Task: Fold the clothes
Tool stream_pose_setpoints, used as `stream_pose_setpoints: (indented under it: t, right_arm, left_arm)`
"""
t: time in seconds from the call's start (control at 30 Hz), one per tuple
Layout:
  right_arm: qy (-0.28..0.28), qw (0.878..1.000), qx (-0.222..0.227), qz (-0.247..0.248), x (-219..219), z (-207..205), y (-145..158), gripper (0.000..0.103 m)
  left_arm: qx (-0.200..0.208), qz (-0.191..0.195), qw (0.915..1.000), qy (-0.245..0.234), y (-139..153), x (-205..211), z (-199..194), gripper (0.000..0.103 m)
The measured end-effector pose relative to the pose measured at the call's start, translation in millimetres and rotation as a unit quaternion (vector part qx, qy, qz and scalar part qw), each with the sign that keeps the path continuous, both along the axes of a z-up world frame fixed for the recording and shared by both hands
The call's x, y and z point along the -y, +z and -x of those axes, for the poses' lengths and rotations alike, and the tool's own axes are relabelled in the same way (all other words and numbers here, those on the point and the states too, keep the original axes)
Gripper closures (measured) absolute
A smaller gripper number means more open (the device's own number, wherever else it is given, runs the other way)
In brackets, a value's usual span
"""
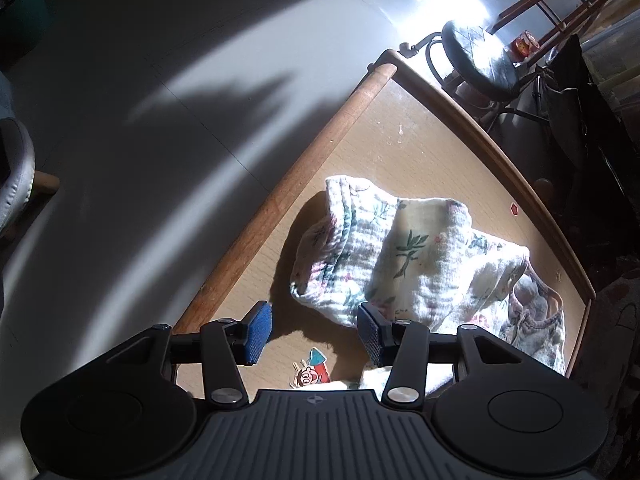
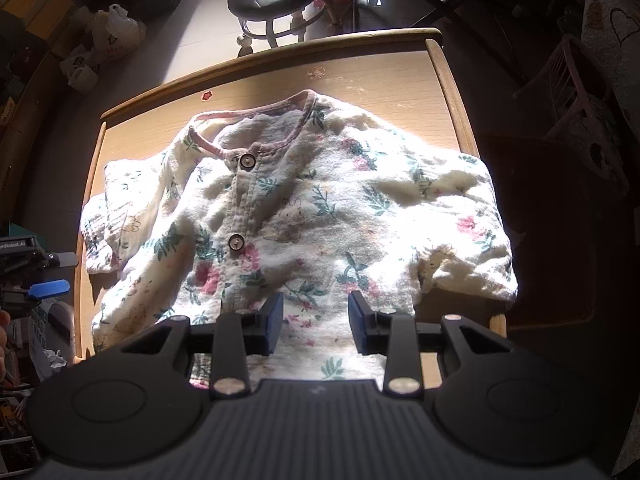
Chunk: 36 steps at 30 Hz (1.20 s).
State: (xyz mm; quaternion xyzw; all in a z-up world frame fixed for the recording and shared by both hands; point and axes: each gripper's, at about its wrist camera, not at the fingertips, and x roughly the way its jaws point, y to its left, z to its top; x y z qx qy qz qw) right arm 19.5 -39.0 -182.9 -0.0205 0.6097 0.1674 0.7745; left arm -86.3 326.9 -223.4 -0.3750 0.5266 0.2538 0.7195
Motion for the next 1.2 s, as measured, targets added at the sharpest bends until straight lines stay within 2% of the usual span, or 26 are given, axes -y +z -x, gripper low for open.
stream_pose_setpoints:
  t: [0.27,0.43,0.87,1.1,1.2]
  right_arm:
    - [-0.001,1.0,-0.003,0.011,-16.3,2.4,7.3,0.068]
    - [-0.004,1.0,-0.004,0.014,-25.0,6.2,9.9,0.068]
    - [-0.013,1.0,-0.009,0.013,-43.9,15.4,8.3,0.068]
    - [-0.017,1.0,-0.011,0.013,-54.9,19.2,6.6,0.068]
    - [-0.021,1.0,-0.011,0.015,-55.7,19.5,6.2,0.068]
  left_arm:
    - [0.005,-0.037,0.9992,-0.015,-5.9,-26.2,-38.9,0.053]
    - [0.004,-0.043,0.9986,-0.033,-12.8,-33.7,-54.1,0.052]
    - [-0.011,-0.051,0.9953,-0.081,-12.7,-33.3,-61.3,0.053]
    - [-0.004,-0.053,0.9935,-0.101,-12.7,-26.9,-57.9,0.056]
    - [-0.005,-0.053,0.993,-0.106,-13.0,-22.8,-57.1,0.061]
